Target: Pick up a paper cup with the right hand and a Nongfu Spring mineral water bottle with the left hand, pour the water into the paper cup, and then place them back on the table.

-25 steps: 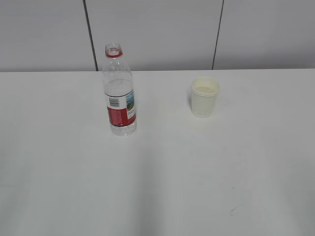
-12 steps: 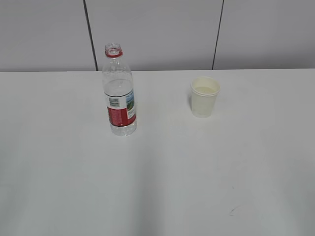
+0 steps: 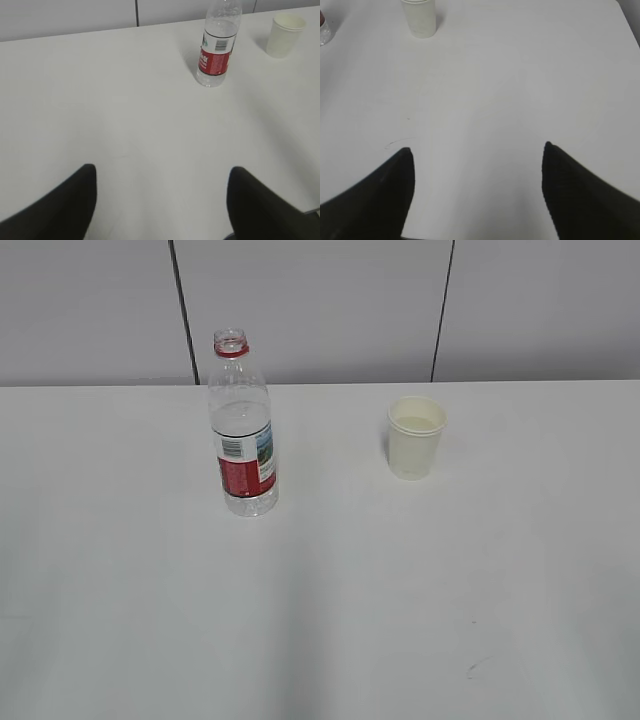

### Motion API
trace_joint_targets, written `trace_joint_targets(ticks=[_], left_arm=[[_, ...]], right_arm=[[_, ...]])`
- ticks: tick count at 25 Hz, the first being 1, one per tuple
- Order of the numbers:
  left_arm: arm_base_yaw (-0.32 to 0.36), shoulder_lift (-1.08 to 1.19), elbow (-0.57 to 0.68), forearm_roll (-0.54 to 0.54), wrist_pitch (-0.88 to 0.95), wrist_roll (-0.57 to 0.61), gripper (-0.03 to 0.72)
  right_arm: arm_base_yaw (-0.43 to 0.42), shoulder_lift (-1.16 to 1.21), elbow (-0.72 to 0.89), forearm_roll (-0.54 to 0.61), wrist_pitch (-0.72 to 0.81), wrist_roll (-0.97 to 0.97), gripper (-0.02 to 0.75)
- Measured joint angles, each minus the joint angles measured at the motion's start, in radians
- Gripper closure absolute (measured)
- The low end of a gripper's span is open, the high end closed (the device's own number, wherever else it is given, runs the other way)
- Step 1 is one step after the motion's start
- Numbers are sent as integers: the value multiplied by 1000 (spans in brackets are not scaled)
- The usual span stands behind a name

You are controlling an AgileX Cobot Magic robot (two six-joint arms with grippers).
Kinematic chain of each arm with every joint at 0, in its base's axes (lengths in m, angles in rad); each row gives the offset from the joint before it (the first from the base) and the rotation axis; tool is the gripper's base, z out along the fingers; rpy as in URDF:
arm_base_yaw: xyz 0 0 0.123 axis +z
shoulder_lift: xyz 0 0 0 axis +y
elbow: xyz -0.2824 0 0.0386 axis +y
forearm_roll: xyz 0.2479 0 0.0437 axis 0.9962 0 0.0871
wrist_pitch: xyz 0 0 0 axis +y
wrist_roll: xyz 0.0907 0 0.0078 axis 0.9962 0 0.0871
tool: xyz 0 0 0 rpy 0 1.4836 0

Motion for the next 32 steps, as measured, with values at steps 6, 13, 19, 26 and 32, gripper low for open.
trace_joint_targets(ticks=[6, 13, 19, 26, 32], left_arm=[[13, 0, 0, 0, 0, 0, 211], [76, 0, 0, -1, 0, 0, 220], [77, 0, 0, -1, 0, 0, 220], [77, 0, 0, -1, 0, 0, 221], [77, 0, 0, -1, 0, 0, 221]], right_arm=[[1, 0, 0, 0, 0, 0, 153], [49, 0, 0, 0, 0, 0, 153], [117, 0, 0, 0, 0, 0, 153], [119, 0, 0, 0, 0, 0, 153], [119, 0, 0, 0, 0, 0, 153]])
